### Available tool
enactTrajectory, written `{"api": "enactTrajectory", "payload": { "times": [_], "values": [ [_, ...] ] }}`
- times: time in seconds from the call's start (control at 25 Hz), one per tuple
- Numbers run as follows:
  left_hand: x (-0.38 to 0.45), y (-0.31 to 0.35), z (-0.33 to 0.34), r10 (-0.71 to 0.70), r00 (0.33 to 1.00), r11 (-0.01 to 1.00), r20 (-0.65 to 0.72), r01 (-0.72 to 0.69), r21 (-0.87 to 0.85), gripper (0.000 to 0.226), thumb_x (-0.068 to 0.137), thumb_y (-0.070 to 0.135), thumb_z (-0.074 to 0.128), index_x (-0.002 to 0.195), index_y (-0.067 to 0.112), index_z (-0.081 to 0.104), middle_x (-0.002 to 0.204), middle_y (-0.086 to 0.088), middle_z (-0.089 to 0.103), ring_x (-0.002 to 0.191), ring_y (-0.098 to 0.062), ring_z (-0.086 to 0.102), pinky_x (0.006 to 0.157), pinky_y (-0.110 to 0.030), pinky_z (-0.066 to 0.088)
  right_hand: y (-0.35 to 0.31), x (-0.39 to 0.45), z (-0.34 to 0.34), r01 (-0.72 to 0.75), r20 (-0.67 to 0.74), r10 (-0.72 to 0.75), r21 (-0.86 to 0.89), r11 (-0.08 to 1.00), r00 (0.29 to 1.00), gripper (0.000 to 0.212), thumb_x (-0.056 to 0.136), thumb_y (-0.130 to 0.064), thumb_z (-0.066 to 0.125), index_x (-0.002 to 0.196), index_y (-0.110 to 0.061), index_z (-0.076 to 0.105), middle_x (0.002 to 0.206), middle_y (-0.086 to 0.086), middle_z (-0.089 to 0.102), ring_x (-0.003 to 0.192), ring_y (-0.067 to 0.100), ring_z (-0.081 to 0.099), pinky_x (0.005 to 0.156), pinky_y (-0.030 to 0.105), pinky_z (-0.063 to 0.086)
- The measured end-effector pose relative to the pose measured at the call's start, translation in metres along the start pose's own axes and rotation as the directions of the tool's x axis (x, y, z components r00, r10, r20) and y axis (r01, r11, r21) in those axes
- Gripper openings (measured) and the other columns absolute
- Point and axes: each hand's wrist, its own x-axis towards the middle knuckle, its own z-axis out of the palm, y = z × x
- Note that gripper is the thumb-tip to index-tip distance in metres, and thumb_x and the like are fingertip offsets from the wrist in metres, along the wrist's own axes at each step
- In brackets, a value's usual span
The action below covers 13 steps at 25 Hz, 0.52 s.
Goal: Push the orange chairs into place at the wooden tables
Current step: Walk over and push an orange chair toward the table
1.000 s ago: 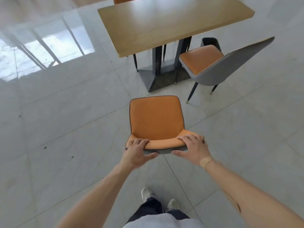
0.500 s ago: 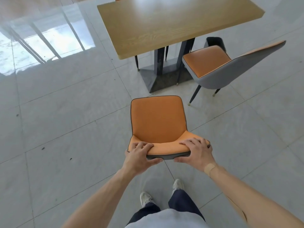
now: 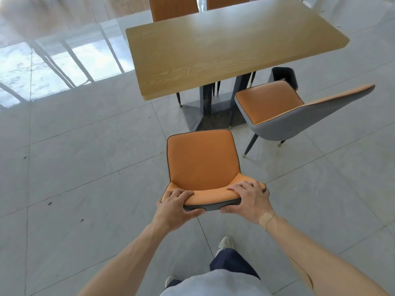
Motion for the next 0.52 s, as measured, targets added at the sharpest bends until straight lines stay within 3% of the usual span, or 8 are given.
{"api": "enactTrajectory", "payload": {
  "times": [0.24,0.52],
  "values": [
    [0.057,0.058,-0.01,-0.072,0.997,0.996,0.02,0.073,-0.059,0.085,0.062,0.096,0.035,0.132,0.048,0.042,0.135,0.022,0.044,0.124,-0.014,0.032,0.099,-0.05,0.038,0.058,0.057,-0.049,0.046,0.088,-0.048,0.021,0.999,0.995,0.089,0.053,-0.097,0.038,0.128,-0.049,0.046,0.133,-0.02,0.048,0.123,0.018,0.03,0.1,0.057,0.029],
    [0.123,0.089,-0.025,-0.077,0.997,0.995,-0.014,0.076,-0.065,0.086,0.063,0.095,0.033,0.133,0.046,0.043,0.135,0.019,0.045,0.123,-0.016,0.034,0.099,-0.049,0.04,0.096,0.124,-0.088,0.084,0.097,-0.086,0.019,0.996,0.992,0.086,0.056,-0.094,0.044,0.128,-0.048,0.048,0.134,-0.016,0.049,0.128,0.02,0.029,0.102,0.06,0.028]
  ]
}}
